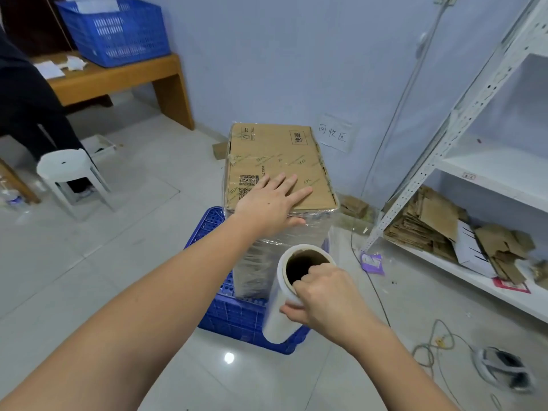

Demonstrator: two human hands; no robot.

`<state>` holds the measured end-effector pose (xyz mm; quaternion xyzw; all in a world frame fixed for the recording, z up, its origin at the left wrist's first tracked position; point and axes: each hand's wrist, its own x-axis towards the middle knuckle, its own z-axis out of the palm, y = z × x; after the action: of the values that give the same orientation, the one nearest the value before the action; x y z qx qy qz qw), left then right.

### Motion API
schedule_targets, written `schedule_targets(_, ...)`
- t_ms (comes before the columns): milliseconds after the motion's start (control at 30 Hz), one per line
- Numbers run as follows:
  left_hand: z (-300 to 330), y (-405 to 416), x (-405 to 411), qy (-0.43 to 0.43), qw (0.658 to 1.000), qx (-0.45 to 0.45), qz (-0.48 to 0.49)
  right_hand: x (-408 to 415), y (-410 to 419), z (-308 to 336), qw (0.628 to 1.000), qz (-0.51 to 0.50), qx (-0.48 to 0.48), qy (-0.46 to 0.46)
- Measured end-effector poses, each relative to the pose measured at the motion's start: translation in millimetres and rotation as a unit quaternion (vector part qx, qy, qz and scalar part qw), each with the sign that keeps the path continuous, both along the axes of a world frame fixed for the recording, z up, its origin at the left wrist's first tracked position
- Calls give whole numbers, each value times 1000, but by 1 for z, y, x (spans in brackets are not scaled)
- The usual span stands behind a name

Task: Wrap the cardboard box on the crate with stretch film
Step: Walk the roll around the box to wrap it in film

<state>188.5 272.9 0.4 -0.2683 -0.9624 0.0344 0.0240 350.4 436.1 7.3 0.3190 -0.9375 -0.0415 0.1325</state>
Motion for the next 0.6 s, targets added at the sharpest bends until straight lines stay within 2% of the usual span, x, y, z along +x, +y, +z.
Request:
schedule_targets(200,2,-3,2,2,1000,1,0,-3,-17,-2,998,60,-18,-24)
schedule_targets(400,2,-2,2,1,1000,-5,1,-9,-27,-10,993,104,18,-54)
schedule_targets(600,3,-2,2,-8,1000,5,3,-9,-33,-5,992,98,9,-75)
